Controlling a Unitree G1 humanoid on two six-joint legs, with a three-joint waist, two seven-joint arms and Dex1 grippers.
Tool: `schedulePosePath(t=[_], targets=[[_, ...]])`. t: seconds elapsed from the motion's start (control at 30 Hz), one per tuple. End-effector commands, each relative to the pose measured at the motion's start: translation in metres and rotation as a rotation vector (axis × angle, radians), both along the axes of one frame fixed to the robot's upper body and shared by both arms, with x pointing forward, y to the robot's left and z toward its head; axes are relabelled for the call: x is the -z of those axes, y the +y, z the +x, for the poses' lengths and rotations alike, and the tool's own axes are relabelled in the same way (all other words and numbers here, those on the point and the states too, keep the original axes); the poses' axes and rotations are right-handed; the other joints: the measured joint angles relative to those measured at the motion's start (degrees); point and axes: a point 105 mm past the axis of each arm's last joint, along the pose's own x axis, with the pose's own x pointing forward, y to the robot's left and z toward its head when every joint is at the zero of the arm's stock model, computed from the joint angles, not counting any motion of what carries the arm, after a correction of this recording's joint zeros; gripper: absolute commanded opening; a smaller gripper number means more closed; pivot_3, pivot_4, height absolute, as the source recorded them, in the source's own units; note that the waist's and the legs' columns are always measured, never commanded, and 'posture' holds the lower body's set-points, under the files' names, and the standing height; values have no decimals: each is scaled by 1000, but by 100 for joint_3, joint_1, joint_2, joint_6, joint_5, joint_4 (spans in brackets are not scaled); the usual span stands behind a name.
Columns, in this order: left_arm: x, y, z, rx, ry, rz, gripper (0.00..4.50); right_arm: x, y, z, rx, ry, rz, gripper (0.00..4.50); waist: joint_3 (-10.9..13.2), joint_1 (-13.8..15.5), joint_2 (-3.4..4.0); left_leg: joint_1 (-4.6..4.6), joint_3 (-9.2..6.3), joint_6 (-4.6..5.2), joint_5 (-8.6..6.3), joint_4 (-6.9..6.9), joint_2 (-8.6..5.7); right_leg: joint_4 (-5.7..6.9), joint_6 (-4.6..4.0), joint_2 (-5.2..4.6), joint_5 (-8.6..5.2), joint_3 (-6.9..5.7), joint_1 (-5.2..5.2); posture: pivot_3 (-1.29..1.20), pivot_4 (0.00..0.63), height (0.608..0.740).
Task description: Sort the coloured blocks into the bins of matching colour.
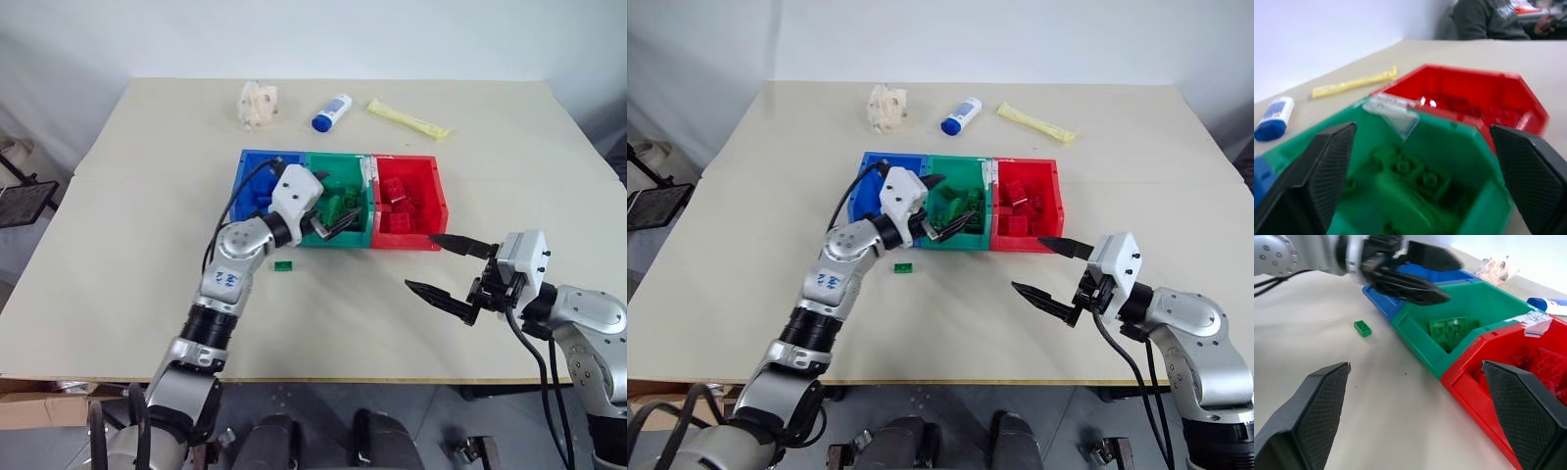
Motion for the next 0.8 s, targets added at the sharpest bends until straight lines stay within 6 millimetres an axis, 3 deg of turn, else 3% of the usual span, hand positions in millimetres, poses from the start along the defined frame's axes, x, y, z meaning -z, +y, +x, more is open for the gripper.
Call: schedulePosePath(t=[0.03, 0.07, 0.23, 0.3, 0.43, 0.5, 0.57, 0.8], targets=[[-16, 5, -14, 53, -31, -17, 4469, -10, 2, 2, -30, -33, 0, 4500, 0, -9, 0, -1, -1, 0, 0, 1, 0, -1, 0, 1, 0, 0, 0, 0, 150, 740], [-14, 10, -18, 65, -21, -6, 4469, -11, 3, 4, -41, -31, -1, 4500, 0, 14, 0, 0, -1, 0, 0, 1, 0, 0, 0, -1, 0, 1, 2, 0, 150, 740], [9, 78, -59, 61, 103, 90, 4469, -5, 10, 15, -144, 13, -30, 4500, 1, -136, 0, 3, -8, -2, -1, -5, 3, -3, 0, -1, 0, 5, 0, 0, 150, 740], [17, 96, -72, 48, 151, 121, 4469, -5, 12, 18, -168, 21, -32, 4500, 2, -153, 0, 3, -12, -4, -2, -8, 8, -4, -4, -1, -2, 6, 0, 0, 150, 740], [23, 109, -84, 43, 201, 148, 4469, -4, 12, 21, -192, 32, -40, 4500, 5, -73, 3, -1, -27, -3, -2, 7, 5, -8, -5, -9, -3, 28, 11, 0, 150, 740], [41, 139, -99, -7, 278, 203, 4469, -1, 11, 22, -227, 53, -68, 4500, 4, -108, 1, 0, -37, -3, -2, 7, -4, -13, -4, -15, -2, 37, 19, 0, 150, 740], [47, 156, -111, -35, 309, 234, 4469, 0, 11, 22, -251, 67, -78, 4500, 5, -154, 4, 4, -29, -8, -5, -8, -2, -22, -4, -15, -2, 49, 12, 0, 150, 740], [44, 163, -116, -48, 293, 251, 4469, 1, 10, 21, -292, 91, -93, 4500, 8, -115, 8, 1, -27, -13, -7, -8, 11, -21, -10, -12, -5, 43, 8, 0, 150, 740]])
